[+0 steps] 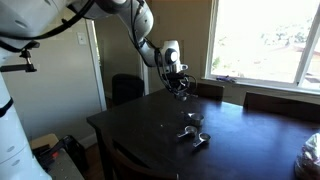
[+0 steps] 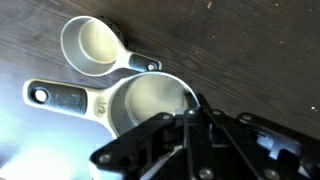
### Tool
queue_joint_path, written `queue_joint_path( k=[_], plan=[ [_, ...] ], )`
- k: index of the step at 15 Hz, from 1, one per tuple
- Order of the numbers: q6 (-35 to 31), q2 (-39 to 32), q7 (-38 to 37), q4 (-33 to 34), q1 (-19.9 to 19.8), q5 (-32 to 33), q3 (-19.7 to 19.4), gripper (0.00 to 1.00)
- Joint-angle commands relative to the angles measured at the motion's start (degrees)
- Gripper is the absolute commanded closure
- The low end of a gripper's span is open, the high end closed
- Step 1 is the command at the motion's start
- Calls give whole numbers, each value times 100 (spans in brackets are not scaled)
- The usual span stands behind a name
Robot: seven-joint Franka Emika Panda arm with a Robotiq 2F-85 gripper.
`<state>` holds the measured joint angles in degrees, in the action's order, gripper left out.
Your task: Stack the cups
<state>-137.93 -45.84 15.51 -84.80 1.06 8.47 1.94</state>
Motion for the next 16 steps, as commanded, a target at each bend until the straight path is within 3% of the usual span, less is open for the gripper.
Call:
queue_joint_path(
  k=[1,6,16],
  plan=[
    [333,-384,-342,667,-147,-237,-65,97],
    [425,-808,-617,1190,-343,-465,-137,97],
    [211,-902,-525,1173,-381,-427,-126,97]
  ],
)
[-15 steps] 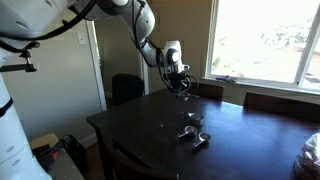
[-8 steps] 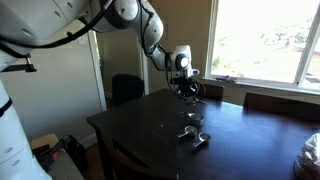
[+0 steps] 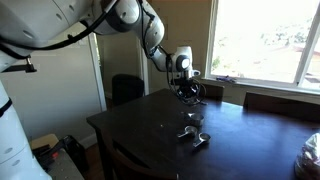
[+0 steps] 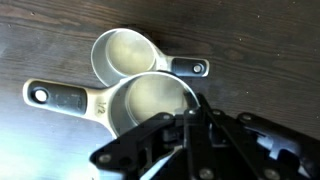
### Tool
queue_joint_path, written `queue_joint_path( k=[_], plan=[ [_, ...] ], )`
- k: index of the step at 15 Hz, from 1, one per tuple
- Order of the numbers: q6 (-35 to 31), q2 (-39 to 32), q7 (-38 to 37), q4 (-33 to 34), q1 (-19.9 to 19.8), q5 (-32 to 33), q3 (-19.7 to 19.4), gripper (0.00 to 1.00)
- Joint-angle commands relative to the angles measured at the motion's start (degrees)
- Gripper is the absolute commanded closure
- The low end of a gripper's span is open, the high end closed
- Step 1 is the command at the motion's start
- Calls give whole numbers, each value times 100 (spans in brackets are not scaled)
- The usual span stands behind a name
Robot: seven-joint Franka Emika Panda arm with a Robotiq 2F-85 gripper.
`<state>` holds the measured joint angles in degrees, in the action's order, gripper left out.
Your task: Stack the cups
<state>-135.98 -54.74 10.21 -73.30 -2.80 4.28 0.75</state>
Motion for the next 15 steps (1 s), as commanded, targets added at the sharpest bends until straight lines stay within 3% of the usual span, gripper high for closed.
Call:
queue_joint_path(
  k=[1,10,15],
  plan=[
    [65,-48,-32,77,1,-16,-26,97],
    [234,-448,-204,432,-106,-26,-242,98],
    [521,-1063,-252,1253,-116,-39,-252,98]
  ],
)
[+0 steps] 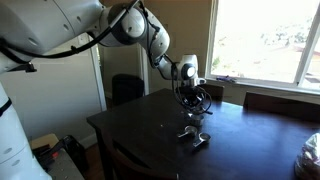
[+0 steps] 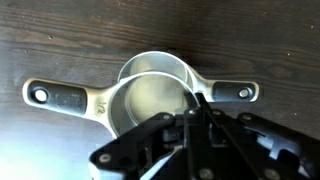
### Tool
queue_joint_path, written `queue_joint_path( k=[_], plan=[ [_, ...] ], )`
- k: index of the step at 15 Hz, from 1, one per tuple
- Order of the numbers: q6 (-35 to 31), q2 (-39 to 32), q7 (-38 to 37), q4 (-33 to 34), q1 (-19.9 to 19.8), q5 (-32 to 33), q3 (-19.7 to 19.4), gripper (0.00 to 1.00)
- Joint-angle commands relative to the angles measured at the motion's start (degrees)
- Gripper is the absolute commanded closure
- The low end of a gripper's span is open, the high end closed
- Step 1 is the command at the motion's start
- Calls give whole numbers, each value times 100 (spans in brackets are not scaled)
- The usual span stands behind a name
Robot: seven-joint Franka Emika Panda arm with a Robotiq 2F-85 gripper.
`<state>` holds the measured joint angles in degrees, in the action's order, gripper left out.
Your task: Stack the cups
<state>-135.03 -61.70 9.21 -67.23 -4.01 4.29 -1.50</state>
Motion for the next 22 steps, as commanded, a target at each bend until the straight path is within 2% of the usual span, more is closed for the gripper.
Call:
queue_joint_path(
  k=[1,6,14,15,17,22],
  plan=[
    [542,-495,-169,834,3,-47,-25,98],
    [1015,-870,-185,1452,-16,-51,-20,98],
    [1419,-1342,-113,2118,-137,-65,-13,99],
    [1477,-1377,-101,2146,-159,-56,-24,71],
    [1520,-1354,-33,2113,-204,-44,22,66],
    [1582,-1213,101,2049,-239,-65,95,33]
  ],
)
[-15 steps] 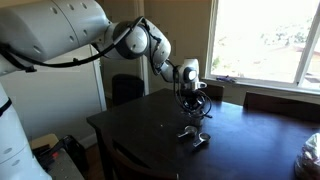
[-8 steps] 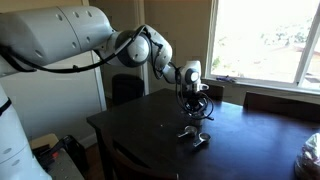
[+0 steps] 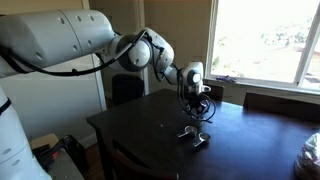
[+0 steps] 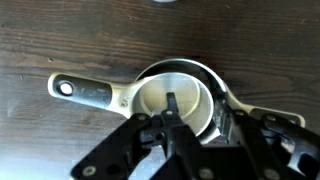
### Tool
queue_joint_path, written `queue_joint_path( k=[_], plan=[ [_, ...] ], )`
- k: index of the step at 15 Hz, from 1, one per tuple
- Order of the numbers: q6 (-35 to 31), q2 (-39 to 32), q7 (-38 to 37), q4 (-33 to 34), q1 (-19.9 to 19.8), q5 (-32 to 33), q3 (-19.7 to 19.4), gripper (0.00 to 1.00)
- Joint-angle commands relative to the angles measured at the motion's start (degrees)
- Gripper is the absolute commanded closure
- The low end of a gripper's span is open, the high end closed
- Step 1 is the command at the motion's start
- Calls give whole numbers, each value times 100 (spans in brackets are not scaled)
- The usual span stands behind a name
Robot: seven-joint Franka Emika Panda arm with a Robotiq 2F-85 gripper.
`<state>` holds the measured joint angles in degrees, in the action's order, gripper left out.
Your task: Stack the cups
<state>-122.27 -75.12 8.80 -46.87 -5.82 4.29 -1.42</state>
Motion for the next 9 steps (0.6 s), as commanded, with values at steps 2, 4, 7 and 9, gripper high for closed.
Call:
queue_joint_path(
  k=[2,4,7,9],
  plan=[
    [387,108,121,70,-52,-60,89,21],
    [575,89,177,108,-61,-55,103,8],
    [1017,88,382,104,-44,-24,118,0],
    [1296,89,520,86,-27,-5,114,0]
  ],
)
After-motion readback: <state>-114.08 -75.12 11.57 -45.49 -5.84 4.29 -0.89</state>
